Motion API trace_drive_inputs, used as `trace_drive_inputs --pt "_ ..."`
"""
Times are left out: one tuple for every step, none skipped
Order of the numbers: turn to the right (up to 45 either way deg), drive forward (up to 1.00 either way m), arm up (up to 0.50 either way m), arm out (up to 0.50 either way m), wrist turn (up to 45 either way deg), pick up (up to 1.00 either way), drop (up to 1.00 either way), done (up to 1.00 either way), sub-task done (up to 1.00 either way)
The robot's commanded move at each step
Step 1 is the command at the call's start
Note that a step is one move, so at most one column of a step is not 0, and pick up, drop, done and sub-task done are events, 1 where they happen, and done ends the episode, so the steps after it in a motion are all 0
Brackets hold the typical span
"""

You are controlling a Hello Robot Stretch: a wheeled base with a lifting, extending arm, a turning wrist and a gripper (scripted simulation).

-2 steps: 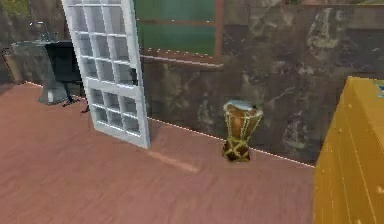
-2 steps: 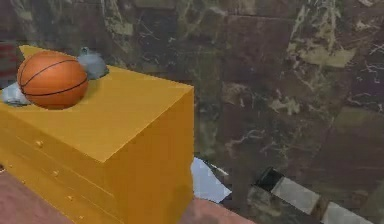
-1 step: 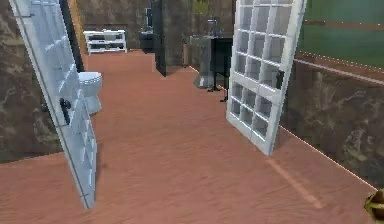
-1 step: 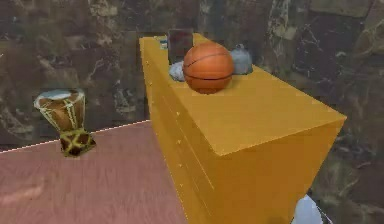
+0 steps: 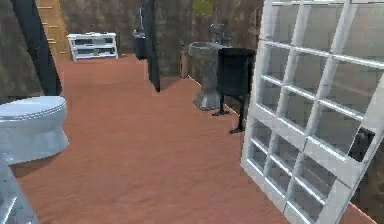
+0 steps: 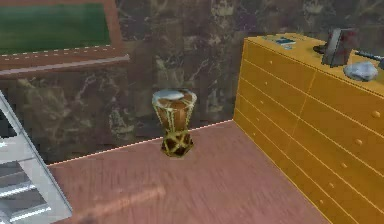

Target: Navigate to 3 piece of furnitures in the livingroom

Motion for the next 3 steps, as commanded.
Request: trace_drive_inputs --pt "-12.0 0.0 0.0 0.0 0.0 0.0 0.0 0.0 0.0" --pt "0.0 0.15 0.0 0.0 0.0 0.0 0.0 0.0 0.0" --pt "-9.0 0.0 0.0 0.0 0.0 0.0 0.0 0.0 0.0"
